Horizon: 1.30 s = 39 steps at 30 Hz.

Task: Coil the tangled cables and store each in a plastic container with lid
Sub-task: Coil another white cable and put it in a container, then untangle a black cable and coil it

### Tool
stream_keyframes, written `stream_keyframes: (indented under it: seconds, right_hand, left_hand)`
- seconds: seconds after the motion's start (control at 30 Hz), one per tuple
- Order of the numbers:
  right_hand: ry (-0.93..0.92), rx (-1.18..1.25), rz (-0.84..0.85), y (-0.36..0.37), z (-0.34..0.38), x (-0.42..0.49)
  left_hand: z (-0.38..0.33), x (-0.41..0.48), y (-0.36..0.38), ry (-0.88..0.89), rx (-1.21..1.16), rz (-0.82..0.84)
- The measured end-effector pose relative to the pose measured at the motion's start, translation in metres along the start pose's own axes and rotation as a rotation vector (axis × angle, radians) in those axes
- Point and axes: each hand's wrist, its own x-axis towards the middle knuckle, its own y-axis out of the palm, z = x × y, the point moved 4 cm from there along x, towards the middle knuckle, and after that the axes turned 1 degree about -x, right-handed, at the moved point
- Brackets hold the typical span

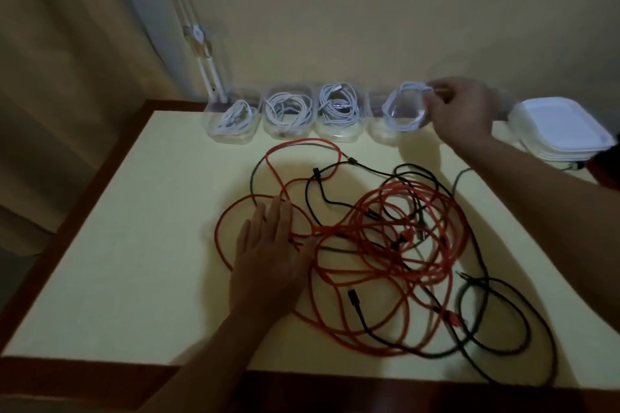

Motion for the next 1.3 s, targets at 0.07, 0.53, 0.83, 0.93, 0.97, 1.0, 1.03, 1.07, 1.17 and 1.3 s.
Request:
stream_keyframes:
  seconds: [0.07, 0.53, 0.83, 0.93, 0.97, 1.0, 1.03, 1.07, 1.17, 1.3]
  right_hand:
    - [-0.056, -0.121, -0.031, 0.008, 0.001, 0.021]
    - [-0.279, -0.608, 0.194, 0.068, -0.023, 0.046]
    - [-0.386, -0.507, 0.101, 0.061, -0.022, 0.031]
    - [-0.4, -0.401, -0.011, 0.054, -0.018, 0.021]
    - [-0.393, -0.39, 0.004, 0.054, -0.02, 0.018]
    - [-0.383, -0.419, 0.054, 0.056, -0.023, 0.015]
    - [-0.382, -0.478, 0.126, 0.058, -0.025, 0.012]
    - [-0.394, -0.538, 0.186, 0.059, -0.025, 0.008]
    - [-0.399, -0.477, 0.162, 0.052, -0.018, -0.003]
    - [-0.325, -0.211, 0.067, 0.025, 0.001, -0.046]
  left_hand:
    - [-0.002, 0.003, 0.0, -0.005, -0.003, -0.005]
    - [0.002, 0.012, 0.006, -0.012, -0.02, 0.003]
    - [0.002, 0.014, 0.006, -0.014, -0.002, -0.006]
    - [0.002, 0.015, 0.006, -0.018, -0.006, -0.007]
    - [0.002, 0.015, 0.006, -0.017, -0.003, -0.012]
    - [0.002, 0.015, 0.006, -0.016, 0.001, -0.015]
    - [0.001, 0.014, 0.006, -0.015, 0.003, -0.016]
    - [0.001, 0.014, 0.005, -0.014, 0.005, -0.016]
    - [0.001, 0.014, 0.004, -0.016, 0.003, -0.021]
    - [0.003, 0.013, 0.005, -0.017, 0.005, -0.017]
